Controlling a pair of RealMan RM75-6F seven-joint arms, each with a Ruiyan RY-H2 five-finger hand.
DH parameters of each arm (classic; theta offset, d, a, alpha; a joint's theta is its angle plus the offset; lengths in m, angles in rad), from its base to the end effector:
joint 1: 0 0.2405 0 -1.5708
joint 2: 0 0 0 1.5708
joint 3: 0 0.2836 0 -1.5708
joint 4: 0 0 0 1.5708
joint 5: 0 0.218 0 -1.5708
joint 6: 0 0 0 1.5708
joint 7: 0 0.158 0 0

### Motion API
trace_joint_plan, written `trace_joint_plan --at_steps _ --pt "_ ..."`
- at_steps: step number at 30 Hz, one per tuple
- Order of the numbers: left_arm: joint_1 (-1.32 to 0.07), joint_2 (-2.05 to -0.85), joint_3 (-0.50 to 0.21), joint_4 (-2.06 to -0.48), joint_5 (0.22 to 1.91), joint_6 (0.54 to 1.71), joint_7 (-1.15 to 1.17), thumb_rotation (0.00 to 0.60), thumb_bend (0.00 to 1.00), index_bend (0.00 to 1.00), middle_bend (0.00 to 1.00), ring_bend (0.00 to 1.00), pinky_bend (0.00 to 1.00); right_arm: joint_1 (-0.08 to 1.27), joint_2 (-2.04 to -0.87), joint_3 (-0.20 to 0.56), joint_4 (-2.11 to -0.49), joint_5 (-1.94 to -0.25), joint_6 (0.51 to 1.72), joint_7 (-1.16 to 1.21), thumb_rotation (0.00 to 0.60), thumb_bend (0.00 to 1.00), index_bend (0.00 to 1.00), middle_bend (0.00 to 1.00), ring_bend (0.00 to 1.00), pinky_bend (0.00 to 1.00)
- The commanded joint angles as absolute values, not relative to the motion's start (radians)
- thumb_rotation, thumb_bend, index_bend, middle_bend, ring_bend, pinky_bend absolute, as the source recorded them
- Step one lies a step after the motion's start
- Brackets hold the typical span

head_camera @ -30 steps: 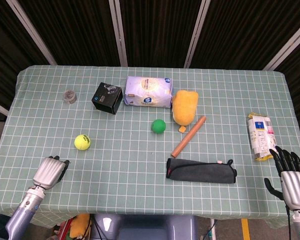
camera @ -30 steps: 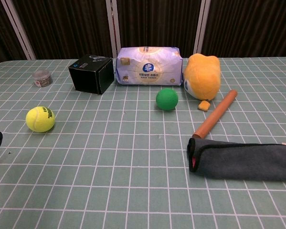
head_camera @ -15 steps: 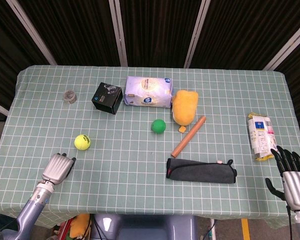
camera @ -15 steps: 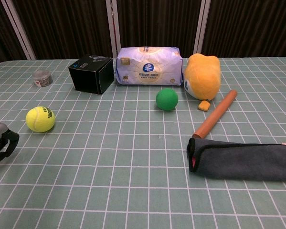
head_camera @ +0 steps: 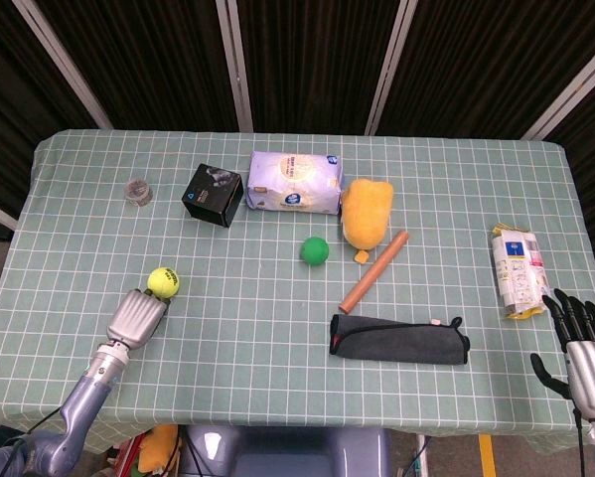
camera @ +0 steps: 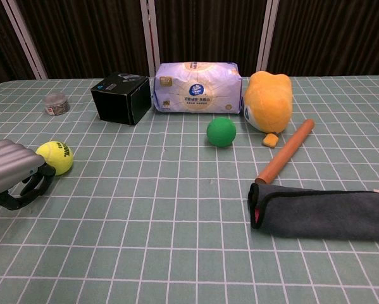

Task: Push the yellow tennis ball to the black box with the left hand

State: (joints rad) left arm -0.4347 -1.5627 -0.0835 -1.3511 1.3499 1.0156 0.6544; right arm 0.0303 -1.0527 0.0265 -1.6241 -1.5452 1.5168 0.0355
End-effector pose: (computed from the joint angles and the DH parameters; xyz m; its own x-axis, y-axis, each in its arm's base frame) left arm -0.2798 0.3003 -0.0321 0.7901 0.1775 0.5866 0.6059 -0.3709 -0.7038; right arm -0.3443 -0.1742 0.1840 0.4155 -0.0141 0.9095 -0.9096 -0.0024 0.4155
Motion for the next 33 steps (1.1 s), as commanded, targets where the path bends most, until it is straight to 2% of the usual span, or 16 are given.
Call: trace_joint_plan --at_steps 1,8,11,17,33 --pt "-0.445 -1.574 -0.085 -1.34 1.341 1.013 0.667 0.6 0.46 0.52 0.59 0.44 0.58 0.028 -1.05 0.028 -1.624 -1.543 1.52 0.043 0.6 0.39 0.0 0.0 0.0 0.0" --pt "-0.464 -1.582 -0.083 -1.317 1.316 0.994 0.69 0.6 0.44 0.46 0.46 0.43 0.57 0.026 -1.037 0.021 -1.622 -1.559 1.522 0.073 0.6 0.39 0.0 0.0 0.0 0.0" --pt "-0.476 -1.585 -0.089 -1.306 1.313 0.987 0.685 0.6 0.44 0.42 0.43 0.42 0.56 0.026 -1.037 0.021 -1.62 -1.56 1.522 0.074 0.6 0.39 0.0 0.0 0.0 0.0" --pt "-0.507 -1.584 -0.099 -1.296 1.325 0.966 0.636 0.6 0.43 0.39 0.4 0.39 0.5 0.026 -1.033 0.021 -1.621 -1.56 1.521 0.083 0.6 0.39 0.0 0.0 0.0 0.0" --pt "-0.567 -1.584 -0.097 -1.268 1.322 0.923 0.608 0.6 0.43 0.37 0.4 0.38 0.47 0.011 -1.023 0.019 -1.612 -1.571 1.549 0.117 0.6 0.39 0.0 0.0 0.0 0.0"
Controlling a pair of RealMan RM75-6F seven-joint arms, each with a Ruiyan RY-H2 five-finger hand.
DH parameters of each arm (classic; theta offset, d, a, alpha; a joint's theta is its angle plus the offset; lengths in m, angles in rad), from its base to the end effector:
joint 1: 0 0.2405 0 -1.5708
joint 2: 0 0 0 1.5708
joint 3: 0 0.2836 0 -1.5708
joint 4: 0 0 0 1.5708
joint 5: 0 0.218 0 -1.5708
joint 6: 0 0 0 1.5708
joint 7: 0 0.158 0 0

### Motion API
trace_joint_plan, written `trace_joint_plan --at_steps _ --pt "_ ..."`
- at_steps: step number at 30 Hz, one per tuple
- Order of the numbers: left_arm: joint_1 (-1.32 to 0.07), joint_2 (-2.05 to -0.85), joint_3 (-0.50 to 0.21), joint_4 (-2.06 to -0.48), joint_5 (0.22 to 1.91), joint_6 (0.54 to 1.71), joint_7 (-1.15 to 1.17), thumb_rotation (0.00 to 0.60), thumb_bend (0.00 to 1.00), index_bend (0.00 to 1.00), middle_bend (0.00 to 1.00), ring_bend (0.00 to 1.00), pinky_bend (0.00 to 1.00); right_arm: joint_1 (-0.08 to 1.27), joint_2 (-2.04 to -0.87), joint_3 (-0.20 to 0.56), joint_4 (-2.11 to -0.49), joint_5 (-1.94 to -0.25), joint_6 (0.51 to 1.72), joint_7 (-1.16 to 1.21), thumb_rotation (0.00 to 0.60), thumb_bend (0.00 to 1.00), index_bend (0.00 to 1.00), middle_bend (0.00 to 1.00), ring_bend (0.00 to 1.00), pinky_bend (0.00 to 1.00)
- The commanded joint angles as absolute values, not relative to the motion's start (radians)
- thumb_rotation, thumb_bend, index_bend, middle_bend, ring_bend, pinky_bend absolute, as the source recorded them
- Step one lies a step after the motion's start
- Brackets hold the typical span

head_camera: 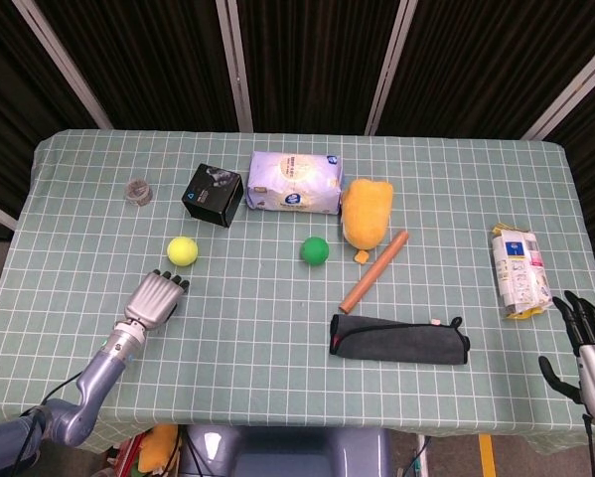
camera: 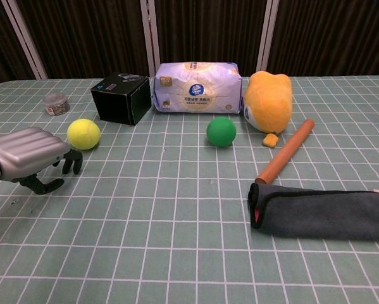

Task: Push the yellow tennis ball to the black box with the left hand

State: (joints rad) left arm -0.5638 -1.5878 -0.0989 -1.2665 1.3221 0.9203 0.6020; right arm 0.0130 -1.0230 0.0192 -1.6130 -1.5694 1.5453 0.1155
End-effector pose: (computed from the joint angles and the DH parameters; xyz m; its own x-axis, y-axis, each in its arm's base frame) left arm -0.2600 0.3417 -0.0429 0.8067 0.1655 0.5674 0.5759 -0.4355 -0.6918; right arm -0.3461 -0.1667 0.1967 0.3803 -0.0013 0.9249 -0.9248 -0.0107 0.3803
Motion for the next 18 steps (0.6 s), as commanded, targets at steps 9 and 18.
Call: trace_joint_plan --at_steps 9,18 --pt "-0.578 -1.555 -0.083 -1.28 1.331 0.922 0.589 0.6 0.43 0.37 0.42 0.38 0.47 0.002 -1.024 0.023 -1.61 -1.563 1.563 0.117 0.6 0.39 0.0 0.0 0.0 0.0" --pt "-0.617 -1.58 -0.118 -1.187 1.31 0.898 0.524 0.6 0.43 0.38 0.42 0.37 0.45 0.002 -1.026 0.026 -1.613 -1.558 1.558 0.106 0.6 0.39 0.0 0.0 0.0 0.0"
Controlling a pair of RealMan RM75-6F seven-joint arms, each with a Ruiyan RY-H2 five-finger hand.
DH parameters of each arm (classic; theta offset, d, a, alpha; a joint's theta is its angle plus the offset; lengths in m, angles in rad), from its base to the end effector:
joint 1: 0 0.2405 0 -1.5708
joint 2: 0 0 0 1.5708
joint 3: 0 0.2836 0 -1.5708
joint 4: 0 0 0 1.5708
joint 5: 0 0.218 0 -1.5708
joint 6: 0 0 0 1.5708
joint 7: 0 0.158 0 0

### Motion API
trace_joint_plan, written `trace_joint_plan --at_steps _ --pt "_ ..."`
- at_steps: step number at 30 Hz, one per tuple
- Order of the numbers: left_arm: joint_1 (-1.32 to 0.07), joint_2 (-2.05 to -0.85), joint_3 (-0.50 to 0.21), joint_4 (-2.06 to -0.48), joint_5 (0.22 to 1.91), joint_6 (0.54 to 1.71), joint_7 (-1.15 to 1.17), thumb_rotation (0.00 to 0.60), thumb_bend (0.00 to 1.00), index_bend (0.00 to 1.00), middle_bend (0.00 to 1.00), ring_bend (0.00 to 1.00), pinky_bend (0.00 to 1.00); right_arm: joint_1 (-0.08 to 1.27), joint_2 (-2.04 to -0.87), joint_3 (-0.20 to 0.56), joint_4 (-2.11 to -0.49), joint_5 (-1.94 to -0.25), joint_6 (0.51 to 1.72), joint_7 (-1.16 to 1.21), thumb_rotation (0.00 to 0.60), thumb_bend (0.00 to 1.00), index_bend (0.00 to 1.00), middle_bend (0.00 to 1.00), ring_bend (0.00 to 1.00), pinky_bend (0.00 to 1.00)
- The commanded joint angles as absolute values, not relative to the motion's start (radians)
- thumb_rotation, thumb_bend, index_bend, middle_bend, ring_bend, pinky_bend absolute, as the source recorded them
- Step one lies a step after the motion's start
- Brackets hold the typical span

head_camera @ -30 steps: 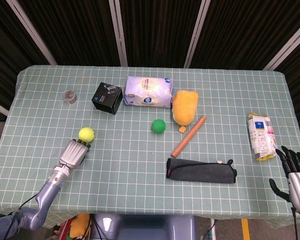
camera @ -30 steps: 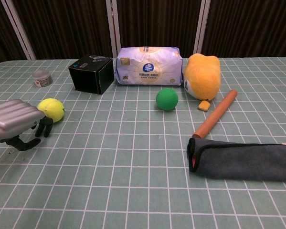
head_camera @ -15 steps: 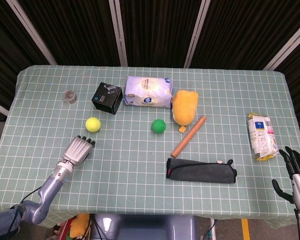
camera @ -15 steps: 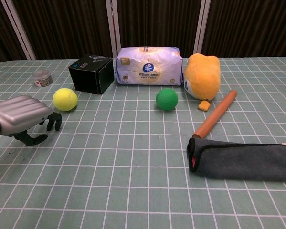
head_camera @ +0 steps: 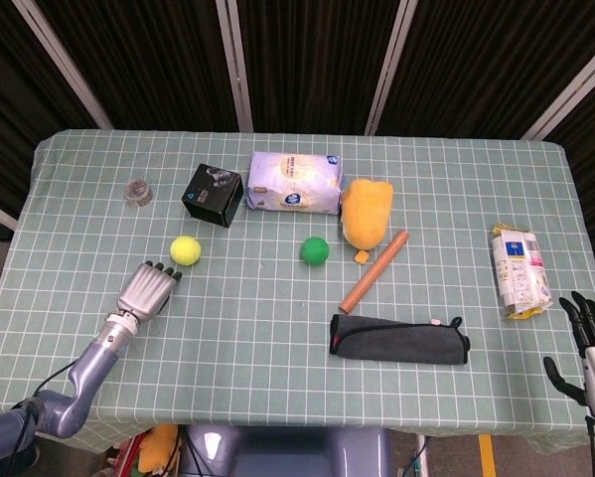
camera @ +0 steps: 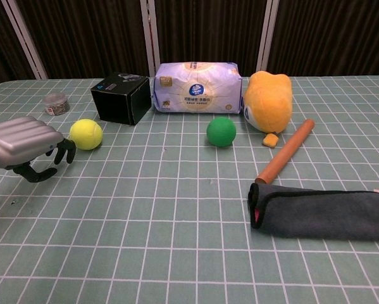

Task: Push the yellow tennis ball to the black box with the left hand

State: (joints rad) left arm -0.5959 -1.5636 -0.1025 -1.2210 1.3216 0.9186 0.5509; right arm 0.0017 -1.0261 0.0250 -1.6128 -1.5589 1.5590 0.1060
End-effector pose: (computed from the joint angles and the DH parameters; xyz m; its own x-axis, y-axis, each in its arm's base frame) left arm -0.2652 0.3612 -0.0268 0.8135 0.1433 0.5636 0.5664 -0.4150 -0.7121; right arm -0.3478 -0.1640 0.1991 0.3862 0.0149 0.9223 -0.9224 0.0078 0.3861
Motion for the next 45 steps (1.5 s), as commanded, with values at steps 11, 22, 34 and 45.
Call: trace_joint_plan --at_steps 11,22,34,45 --pt "-0.692 -1.658 -0.133 -1.09 1.345 0.864 0.435 0.6 0.4 0.37 0.4 0.3 0.36 0.009 -1.023 0.03 -1.612 -1.555 1.547 0.116 0.6 0.39 0.0 0.0 0.0 0.0" --pt "-0.734 -1.724 -0.15 -1.013 1.333 0.858 0.437 0.6 0.39 0.3 0.34 0.22 0.33 0.011 -1.013 0.031 -1.602 -1.555 1.541 0.146 0.6 0.39 0.0 0.0 0.0 0.0" --pt "-0.774 -1.754 -0.166 -0.945 1.322 0.841 0.417 0.6 0.39 0.26 0.28 0.15 0.2 0.012 -1.012 0.035 -1.598 -1.537 1.529 0.15 0.6 0.39 0.0 0.0 0.0 0.0" --pt "-0.833 -1.822 -0.185 -0.834 1.319 0.816 0.375 0.6 0.39 0.23 0.2 0.02 0.02 0.014 -1.006 0.039 -1.601 -1.527 1.522 0.158 0.6 0.39 0.0 0.0 0.0 0.0"
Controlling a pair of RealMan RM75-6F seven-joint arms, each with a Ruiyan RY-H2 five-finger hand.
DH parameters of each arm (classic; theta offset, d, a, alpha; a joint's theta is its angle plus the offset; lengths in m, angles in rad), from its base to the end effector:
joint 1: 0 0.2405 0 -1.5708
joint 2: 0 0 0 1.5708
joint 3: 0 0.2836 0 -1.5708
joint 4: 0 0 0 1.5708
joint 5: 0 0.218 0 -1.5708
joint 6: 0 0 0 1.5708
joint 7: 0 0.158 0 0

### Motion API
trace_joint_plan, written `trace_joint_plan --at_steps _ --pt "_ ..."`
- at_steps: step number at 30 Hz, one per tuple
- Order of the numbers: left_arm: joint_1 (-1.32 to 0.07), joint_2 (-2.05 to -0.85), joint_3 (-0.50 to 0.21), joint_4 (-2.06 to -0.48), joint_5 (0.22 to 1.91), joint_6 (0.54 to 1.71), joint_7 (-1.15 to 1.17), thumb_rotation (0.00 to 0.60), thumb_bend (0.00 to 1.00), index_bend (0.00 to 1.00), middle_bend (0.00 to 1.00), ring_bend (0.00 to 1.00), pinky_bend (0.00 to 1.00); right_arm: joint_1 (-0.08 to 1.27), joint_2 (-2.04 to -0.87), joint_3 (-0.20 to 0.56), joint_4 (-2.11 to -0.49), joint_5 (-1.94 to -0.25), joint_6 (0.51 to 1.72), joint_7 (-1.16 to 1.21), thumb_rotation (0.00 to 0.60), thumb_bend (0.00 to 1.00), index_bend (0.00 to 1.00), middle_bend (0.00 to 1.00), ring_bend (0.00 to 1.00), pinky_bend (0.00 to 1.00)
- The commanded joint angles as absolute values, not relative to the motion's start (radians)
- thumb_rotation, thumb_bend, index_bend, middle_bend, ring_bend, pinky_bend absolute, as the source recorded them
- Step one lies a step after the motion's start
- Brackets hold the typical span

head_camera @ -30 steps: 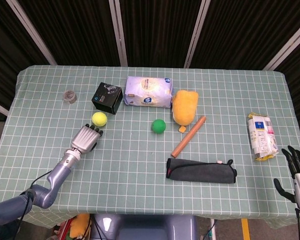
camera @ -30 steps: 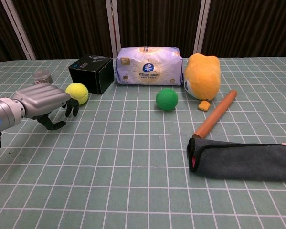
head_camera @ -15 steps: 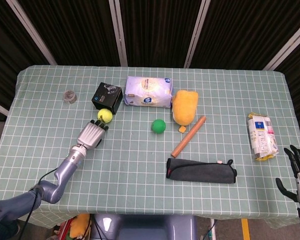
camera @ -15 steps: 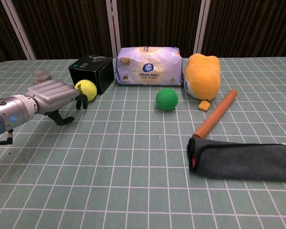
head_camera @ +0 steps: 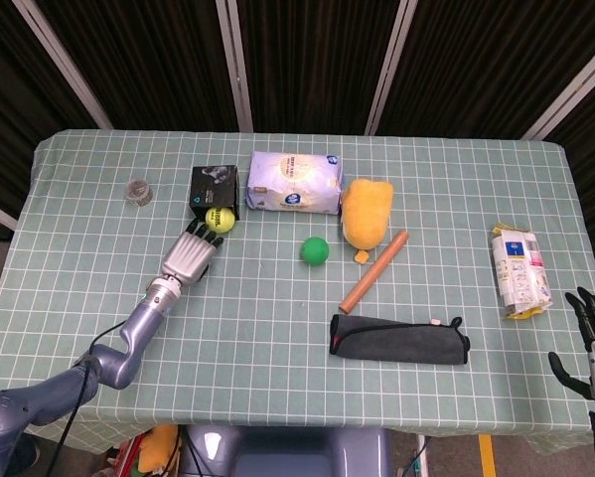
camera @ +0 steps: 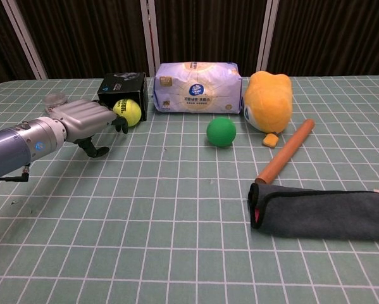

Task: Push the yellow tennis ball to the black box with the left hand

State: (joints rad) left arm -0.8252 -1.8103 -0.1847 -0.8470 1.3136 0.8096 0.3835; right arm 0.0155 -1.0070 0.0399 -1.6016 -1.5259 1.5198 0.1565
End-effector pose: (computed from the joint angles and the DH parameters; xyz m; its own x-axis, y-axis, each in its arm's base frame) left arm -0.2012 0.4393 -0.0791 0.7770 0.0924 0.6227 0.5939 -0.4355 -0.6764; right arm -0.3546 -0.1721 0.2064 0.3657 0.0015 0.9307 -0.9303 0.0304 0.3655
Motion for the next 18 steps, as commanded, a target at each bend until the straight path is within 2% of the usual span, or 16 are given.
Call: trace_joint_plan --at_steps 1,7,18 --pt "-0.835 -1.827 -0.186 -0.829 1.32 0.821 0.374 0.6 0.39 0.23 0.19 0.01 0.01 0.013 -1.006 0.039 -1.6 -1.529 1.525 0.16 0.6 0.39 0.0 0.0 0.0 0.0" --pt "-0.839 -1.856 -0.188 -0.791 1.332 0.881 0.399 0.6 0.39 0.21 0.12 0.0 0.0 0.007 -1.003 0.033 -1.599 -1.543 1.537 0.169 0.6 0.39 0.0 0.0 0.0 0.0" --pt "-0.838 -1.884 -0.19 -0.745 1.312 0.89 0.423 0.6 0.39 0.2 0.11 0.0 0.0 0.01 -1.006 0.033 -1.601 -1.543 1.528 0.157 0.6 0.39 0.0 0.0 0.0 0.0"
